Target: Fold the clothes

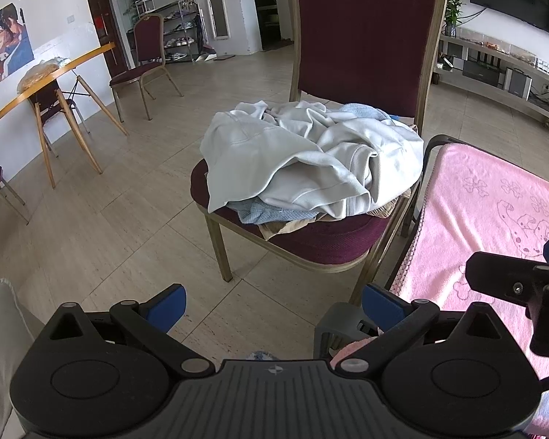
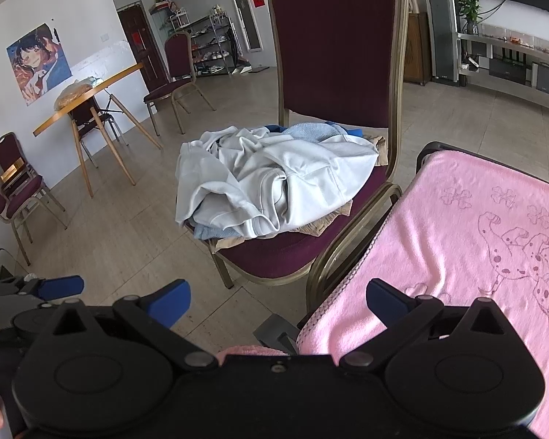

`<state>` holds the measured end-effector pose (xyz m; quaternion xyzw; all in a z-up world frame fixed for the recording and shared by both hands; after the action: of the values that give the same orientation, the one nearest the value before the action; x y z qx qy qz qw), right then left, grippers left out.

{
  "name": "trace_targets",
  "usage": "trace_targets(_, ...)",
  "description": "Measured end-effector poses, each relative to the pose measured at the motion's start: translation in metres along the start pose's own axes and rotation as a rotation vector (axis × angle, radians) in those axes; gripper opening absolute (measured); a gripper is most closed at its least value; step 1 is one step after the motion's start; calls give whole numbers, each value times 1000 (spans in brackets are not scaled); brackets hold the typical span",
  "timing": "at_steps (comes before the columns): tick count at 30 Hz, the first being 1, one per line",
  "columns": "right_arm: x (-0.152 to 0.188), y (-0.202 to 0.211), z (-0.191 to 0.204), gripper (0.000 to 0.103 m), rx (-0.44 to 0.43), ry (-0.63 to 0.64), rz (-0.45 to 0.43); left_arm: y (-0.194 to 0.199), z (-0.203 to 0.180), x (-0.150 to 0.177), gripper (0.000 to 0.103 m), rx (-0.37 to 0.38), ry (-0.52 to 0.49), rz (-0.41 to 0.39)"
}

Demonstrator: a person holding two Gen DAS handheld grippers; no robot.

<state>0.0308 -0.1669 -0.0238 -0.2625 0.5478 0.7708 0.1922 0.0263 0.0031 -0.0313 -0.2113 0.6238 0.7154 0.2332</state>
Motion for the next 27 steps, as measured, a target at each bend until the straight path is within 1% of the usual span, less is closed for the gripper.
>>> trace_targets(19,2,-3,-1,103,3,-5,4,-3,3,0,103,-1,6,5)
trace_targets(21,1,-4,-2,103,8,-3,5,-9,6,-1,103,-4,14,12)
trace_targets(23,-2,-9,-2,103,3,4,-1,-20,12,-1,103,-8,33,40)
trace_targets(27,-10,-28,-4,103,2,18,7,-42,33,1,102,-28,94,78)
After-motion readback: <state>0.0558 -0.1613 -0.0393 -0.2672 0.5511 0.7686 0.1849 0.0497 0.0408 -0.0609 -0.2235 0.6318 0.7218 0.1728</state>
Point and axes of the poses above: each gripper's, at about its wrist camera, not at the fingertips, and y roughly against the way its jaws point, z to its left, x to its underside, the point moved 4 cm from there along -y, roughly the way its jaws point, and after that the axes turned 7 degrees about z, right-handed, at the moved point
